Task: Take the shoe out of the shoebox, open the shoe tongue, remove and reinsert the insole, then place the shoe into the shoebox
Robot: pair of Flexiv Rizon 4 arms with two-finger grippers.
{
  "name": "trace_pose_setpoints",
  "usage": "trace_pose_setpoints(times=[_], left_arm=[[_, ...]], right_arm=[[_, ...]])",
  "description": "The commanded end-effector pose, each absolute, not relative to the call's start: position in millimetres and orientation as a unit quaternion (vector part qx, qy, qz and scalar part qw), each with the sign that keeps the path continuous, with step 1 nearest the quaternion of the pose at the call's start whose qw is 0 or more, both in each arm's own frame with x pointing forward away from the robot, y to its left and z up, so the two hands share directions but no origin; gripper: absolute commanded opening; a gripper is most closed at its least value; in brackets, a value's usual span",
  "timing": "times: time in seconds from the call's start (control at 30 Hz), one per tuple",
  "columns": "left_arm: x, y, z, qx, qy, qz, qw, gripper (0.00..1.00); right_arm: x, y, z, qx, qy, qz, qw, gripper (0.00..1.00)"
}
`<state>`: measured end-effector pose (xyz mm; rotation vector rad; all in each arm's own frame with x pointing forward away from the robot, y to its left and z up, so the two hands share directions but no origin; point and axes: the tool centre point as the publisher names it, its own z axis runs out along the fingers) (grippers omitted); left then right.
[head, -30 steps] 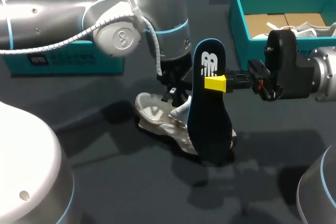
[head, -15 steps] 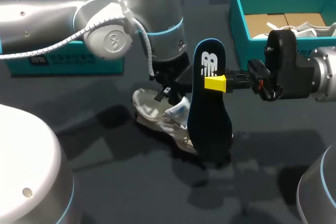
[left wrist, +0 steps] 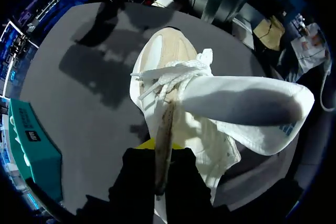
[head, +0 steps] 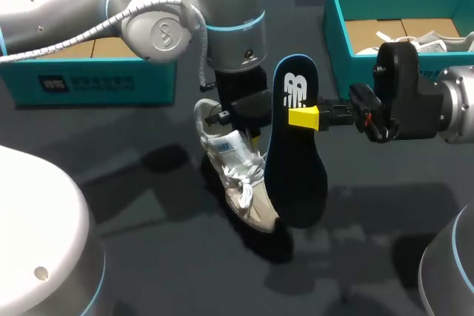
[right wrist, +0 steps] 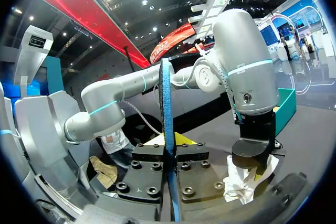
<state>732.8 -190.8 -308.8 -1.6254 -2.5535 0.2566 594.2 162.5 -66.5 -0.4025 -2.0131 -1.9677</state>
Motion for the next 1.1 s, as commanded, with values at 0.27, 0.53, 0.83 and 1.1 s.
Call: trace_pose_setpoints(times=[0.27,0.53,0.83,1.1], left_arm=[[719.9,-201.0,-306.1,-0.631,-0.772,0.070,0.024,0.00],[713.9,-200.9,-309.5,-0.667,-0.741,0.080,0.018,0.00],[707.8,-201.6,-319.3,-0.702,-0.706,0.089,0.027,0.00],[706.4,-206.5,-332.8,-0.712,-0.696,0.085,0.034,0.00]], right_arm=[[592.3,163.2,-67.2,-0.141,-0.700,-0.684,0.147,0.00],[592.3,163.2,-67.2,-0.141,-0.700,-0.684,0.147,0.00],[592.3,163.2,-67.2,-0.141,-0.700,-0.684,0.147,0.00],[592.3,163.2,-67.2,-0.141,-0.700,-0.684,0.147,0.00]])
